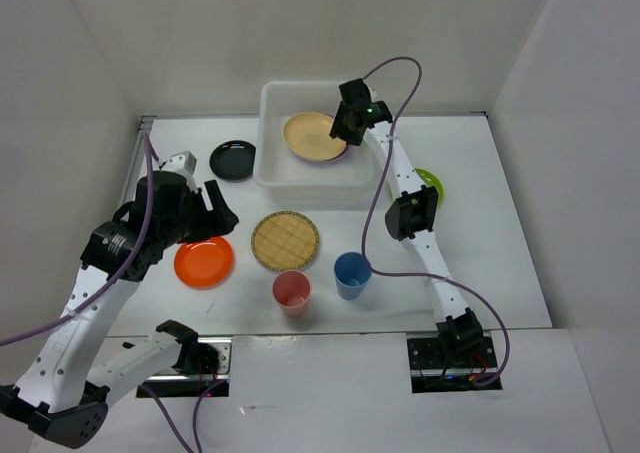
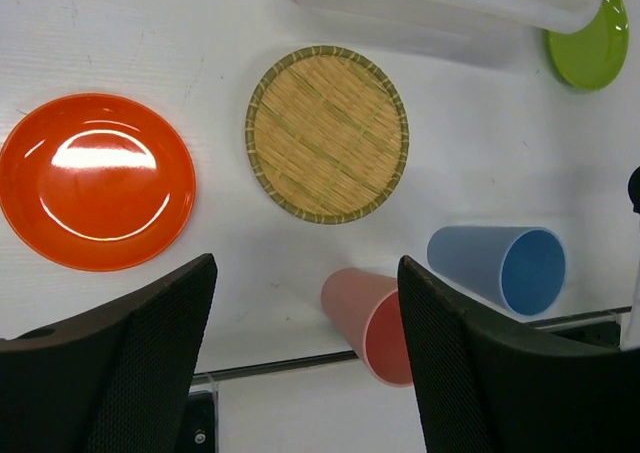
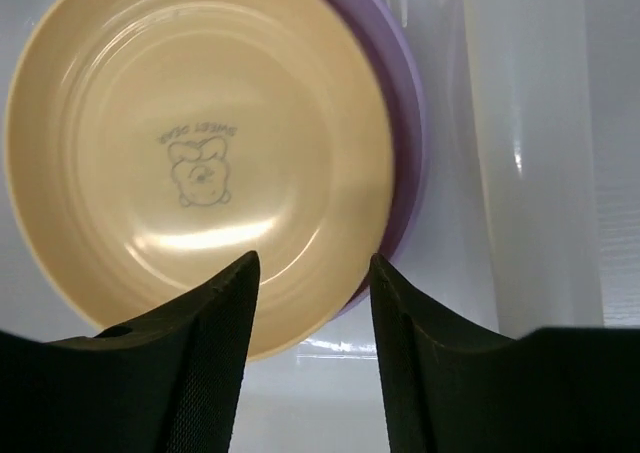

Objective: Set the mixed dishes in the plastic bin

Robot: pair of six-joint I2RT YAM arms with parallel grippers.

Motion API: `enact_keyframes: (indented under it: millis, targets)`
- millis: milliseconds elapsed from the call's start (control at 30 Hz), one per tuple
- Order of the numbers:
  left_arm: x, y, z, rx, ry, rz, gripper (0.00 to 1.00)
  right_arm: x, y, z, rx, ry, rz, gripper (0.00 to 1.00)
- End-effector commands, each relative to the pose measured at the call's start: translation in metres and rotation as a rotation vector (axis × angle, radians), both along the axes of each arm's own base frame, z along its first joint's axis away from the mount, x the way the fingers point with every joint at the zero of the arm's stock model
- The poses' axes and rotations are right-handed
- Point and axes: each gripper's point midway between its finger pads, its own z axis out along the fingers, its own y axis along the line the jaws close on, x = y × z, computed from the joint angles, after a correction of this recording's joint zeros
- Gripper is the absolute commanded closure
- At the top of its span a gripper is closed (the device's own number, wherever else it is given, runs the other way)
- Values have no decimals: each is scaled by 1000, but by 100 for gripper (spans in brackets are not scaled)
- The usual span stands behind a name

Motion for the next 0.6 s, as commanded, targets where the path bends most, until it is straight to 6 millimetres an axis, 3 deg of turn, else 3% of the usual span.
enact_keyframes:
  millis: [0,100,167,200,267,300,367,400,467,500,533,567]
  targets:
    - [5,0,0,-43,-28,34,19,1,7,54,25,-105,-7,45]
    - [8,-5,-23,-57,11,39,19,-7,17,93,45,-165,7,43]
    - [11,-7,-33,-74,22,42,19,-10,13,119,46,-209,7,41]
    - [8,-10,-47,-75,55,27,19,-17,16,152,63,-260,9,39]
    - [12,-12,-55,-96,56,23,19,-25,9,188,63,-322,13,36]
    - [13,-17,-64,-102,89,5,23,-38,9,226,90,-380,19,34]
    - [22,-24,-73,-115,116,-9,24,-56,-2,257,76,-413,26,31]
    - [24,-29,-76,-128,130,-27,27,-74,-6,291,93,-461,23,30]
    - [33,-34,-91,-144,170,-24,30,-97,-12,310,69,-474,42,25]
    - [34,-40,-95,-162,184,-47,32,-114,-15,333,82,-508,42,25]
    - [41,-48,-95,-199,163,-60,38,-126,-13,338,72,-503,63,24]
    - [41,-49,-112,-217,200,-55,42,-136,-13,345,77,-510,71,24]
